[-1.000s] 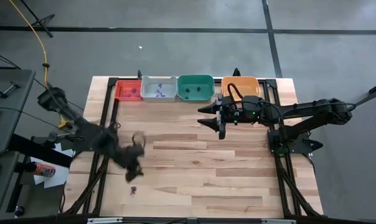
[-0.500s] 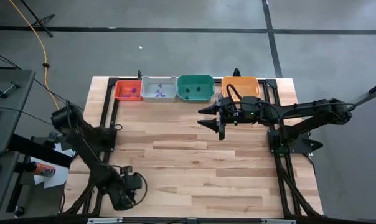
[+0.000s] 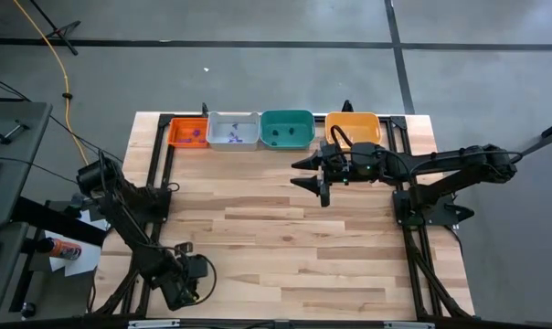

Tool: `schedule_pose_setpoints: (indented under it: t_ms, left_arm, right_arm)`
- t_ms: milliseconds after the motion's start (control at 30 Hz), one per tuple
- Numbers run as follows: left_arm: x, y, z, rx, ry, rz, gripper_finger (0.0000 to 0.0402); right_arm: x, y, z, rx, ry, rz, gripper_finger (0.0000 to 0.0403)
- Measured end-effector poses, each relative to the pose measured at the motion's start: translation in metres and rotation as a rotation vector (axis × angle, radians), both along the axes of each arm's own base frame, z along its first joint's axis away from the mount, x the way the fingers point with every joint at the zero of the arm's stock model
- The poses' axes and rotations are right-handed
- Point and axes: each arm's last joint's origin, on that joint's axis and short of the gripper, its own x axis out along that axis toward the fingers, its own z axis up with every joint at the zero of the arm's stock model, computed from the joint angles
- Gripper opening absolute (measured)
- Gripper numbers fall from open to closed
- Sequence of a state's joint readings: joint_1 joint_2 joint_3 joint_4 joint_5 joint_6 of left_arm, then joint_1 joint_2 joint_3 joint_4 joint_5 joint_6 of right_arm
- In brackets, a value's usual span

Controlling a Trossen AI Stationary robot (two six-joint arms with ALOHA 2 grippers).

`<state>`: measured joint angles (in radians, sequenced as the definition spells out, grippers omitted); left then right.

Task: Sort Halloween decoration
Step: Put the violet witch hat into the gray bin

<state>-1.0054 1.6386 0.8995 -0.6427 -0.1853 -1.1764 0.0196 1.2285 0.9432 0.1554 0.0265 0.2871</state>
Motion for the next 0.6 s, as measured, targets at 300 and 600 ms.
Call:
schedule_pose_setpoints:
  t_ms: [300,600]
  left_arm:
    - [-0.0028,0.0004,-0.0011,-0.016,0.051,0.005,0.0160]
    - [-0.0093,-0.0007,-0.0012,0.028,0.037,-0.041,0.0160]
  right_arm:
    - [-0.0001,0.0000,-0.0008,-0.002,0.009,0.000,0.0233]
    - [-0.0001,0.0000,-0.0010,-0.018,0.010,0.002,0.0233]
